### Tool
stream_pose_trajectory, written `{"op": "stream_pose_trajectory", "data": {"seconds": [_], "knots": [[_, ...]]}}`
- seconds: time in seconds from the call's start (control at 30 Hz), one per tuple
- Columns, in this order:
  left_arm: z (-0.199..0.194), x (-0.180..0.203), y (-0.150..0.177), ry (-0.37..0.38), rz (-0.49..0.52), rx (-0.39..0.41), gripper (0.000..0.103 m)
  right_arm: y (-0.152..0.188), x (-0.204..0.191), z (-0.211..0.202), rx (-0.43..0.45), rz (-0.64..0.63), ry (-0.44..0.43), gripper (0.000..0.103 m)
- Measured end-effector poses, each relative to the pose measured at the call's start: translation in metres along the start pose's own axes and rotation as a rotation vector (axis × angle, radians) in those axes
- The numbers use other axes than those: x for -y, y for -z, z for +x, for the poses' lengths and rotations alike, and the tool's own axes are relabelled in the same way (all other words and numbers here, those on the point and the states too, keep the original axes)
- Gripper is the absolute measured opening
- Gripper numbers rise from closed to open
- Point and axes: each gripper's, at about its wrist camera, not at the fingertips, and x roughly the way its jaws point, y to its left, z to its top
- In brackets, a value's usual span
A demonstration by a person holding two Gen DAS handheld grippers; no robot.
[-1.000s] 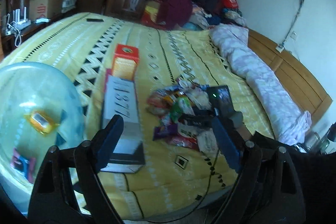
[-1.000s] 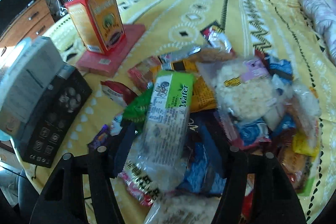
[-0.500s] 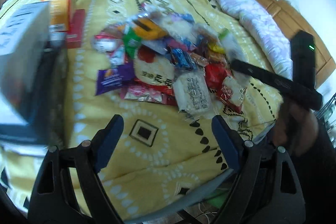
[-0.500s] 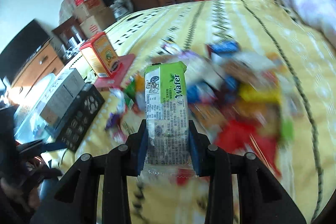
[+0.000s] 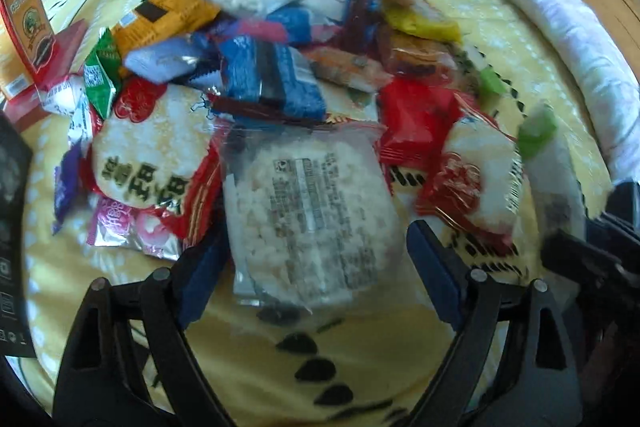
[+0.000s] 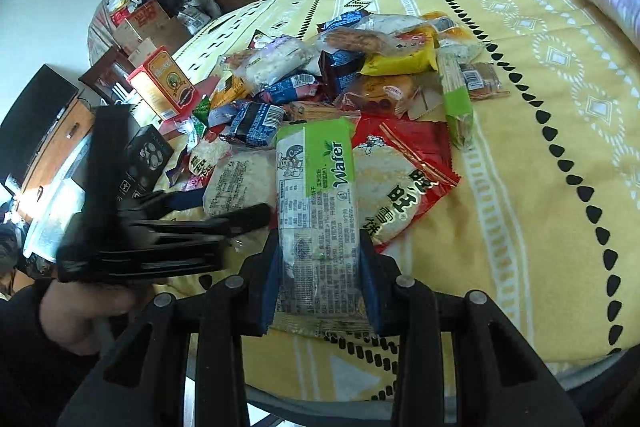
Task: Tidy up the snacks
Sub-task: 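Grasp the green Wafer pack with the right tool while the left tool reaches the rice-cracker bag, then grasp the clear rice-cracker bag with the left tool while the right tool carries the Wafer pack to the bowl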
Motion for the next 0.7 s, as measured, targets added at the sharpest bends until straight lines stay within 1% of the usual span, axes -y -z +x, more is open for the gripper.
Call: {"op": "stream_pose_trajectory", "data": {"seconds": [0.1, 0.17, 0.2, 0.23, 0.33, 0.5, 0.63, 0.7], "knots": [[0.001, 0.001, 0.001, -0.024, 0.01, 0.025, 0.091, 0.003, 0.004, 0.002, 0.003, 0.011, -0.016, 0.039], [-0.001, 0.001, 0.002, -0.006, 0.008, 0.039, 0.082, 0.005, 0.007, 0.004, 0.001, 0.019, -0.02, 0.039], [-0.003, 0.0, 0.003, 0.0, 0.015, 0.048, 0.081, 0.007, 0.008, 0.005, 0.001, 0.023, -0.022, 0.039], [-0.007, -0.001, 0.005, 0.004, 0.019, 0.056, 0.076, 0.007, 0.008, 0.005, 0.002, 0.026, -0.023, 0.039], [-0.02, -0.012, 0.012, 0.045, 0.012, 0.085, 0.076, 0.009, 0.009, 0.002, 0.014, 0.033, -0.025, 0.039], [-0.046, -0.019, 0.019, 0.084, 0.018, 0.125, 0.076, 0.008, 0.011, -0.003, 0.032, 0.038, -0.03, 0.039], [-0.056, -0.016, 0.026, 0.081, 0.053, 0.137, 0.076, 0.007, 0.005, -0.008, 0.041, 0.022, -0.035, 0.039], [-0.056, -0.015, 0.034, 0.06, 0.072, 0.131, 0.076, 0.006, 0.003, -0.01, 0.046, 0.019, -0.041, 0.039]]}}
